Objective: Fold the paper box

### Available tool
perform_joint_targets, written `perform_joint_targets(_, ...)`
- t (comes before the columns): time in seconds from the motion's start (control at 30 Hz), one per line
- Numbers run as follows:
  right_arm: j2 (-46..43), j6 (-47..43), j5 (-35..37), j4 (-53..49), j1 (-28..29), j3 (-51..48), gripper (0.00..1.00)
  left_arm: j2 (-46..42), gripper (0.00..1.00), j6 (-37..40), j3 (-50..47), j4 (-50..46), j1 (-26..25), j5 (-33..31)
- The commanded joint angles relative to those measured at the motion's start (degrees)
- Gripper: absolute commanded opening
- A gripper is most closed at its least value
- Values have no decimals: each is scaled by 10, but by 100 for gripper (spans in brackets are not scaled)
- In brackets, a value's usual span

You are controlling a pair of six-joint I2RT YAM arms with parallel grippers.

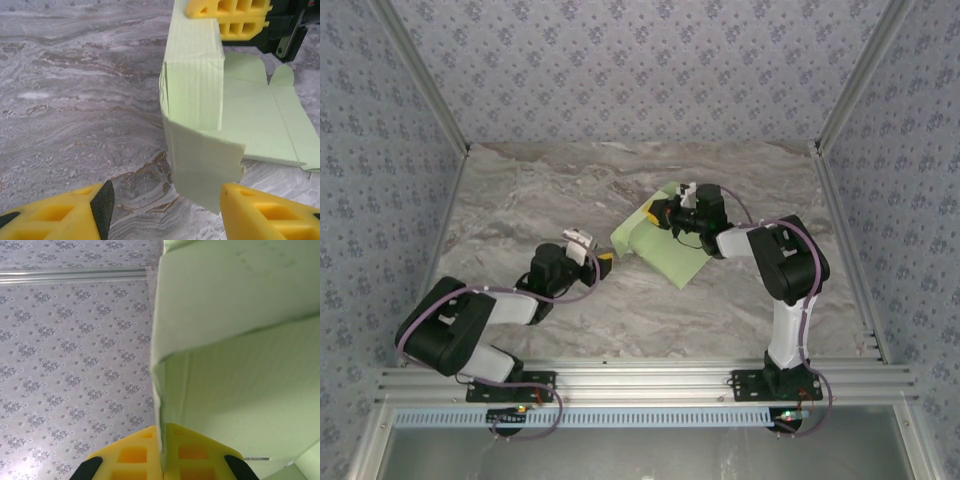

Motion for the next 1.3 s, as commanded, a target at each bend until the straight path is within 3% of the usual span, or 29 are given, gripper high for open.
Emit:
perform_joint_targets(0.0, -1, -15, -16, 9, 4, -5, 0, 9, 57, 23, 27, 6, -15, 25)
perform_joint_targets(0.17, 1, -7, -9, 12, 11, -2, 0, 56, 44, 12, 39, 55, -17, 25)
perform_joint_targets(0.4, -4, -4, -4, 10, 18, -8, 0, 88, 36, 23, 63, 54, -25, 34)
perform_joint_targets(0.93, -11, 12, 34, 41, 32, -43, 0, 141, 34, 27, 101, 41, -56, 12)
perform_joint_targets(1.07, -13, 23, 50, 71, 33, -61, 0, 141, 47, 20, 102, 41, -70, 0)
perform_joint_targets(1.27, -23, 39, 72, 98, 47, -73, 0, 144, 48, 12, 96, 44, -74, -22)
